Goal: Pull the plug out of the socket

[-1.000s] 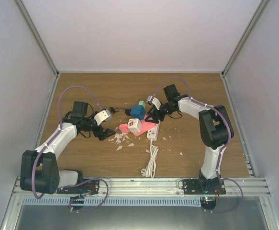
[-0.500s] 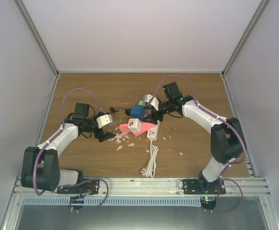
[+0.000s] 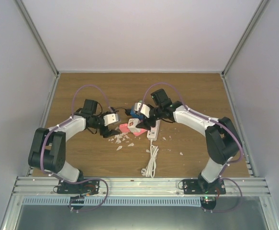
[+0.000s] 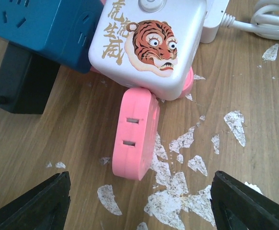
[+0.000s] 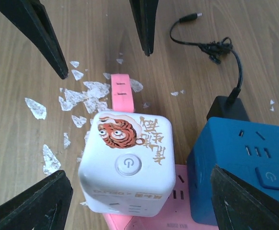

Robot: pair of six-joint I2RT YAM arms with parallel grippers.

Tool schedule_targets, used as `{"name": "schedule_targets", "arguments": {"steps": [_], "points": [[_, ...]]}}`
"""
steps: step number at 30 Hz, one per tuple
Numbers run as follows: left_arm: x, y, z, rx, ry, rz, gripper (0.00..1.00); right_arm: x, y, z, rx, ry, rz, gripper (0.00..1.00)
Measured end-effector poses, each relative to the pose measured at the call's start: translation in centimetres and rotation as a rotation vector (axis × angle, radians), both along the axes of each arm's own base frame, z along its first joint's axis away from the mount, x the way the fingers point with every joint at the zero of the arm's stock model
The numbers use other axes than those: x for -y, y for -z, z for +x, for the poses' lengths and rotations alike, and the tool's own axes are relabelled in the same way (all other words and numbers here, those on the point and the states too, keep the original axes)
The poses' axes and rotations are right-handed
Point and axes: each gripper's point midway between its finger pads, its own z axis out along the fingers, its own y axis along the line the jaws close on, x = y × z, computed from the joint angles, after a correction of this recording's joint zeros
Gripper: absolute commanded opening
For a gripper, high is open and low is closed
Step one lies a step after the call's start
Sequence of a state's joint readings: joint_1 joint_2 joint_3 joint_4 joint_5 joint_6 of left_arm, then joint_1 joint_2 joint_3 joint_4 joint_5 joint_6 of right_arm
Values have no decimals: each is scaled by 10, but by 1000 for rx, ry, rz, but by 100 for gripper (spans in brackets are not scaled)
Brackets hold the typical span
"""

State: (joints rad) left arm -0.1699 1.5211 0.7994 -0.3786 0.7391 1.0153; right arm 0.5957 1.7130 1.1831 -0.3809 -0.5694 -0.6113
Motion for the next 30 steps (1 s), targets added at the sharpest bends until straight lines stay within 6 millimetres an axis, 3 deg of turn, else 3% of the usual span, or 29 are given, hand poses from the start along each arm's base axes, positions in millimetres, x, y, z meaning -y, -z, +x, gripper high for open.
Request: {"name": "schedule_targets", "arguments": {"steps": [6,15,23,30], "points": [[3,0,4,17,14,5,78,-3,17,4,-19,13,-41,80],[9,2,3,31,29,12,77,-14,22,-7,-27,-3,-59,79],[11,4,4,40,31,18,75,-17,41,2,-64,21,-99,78],[10,8,6,32,24,21,75,-21,44,6,-76,19,-108,71]]}}
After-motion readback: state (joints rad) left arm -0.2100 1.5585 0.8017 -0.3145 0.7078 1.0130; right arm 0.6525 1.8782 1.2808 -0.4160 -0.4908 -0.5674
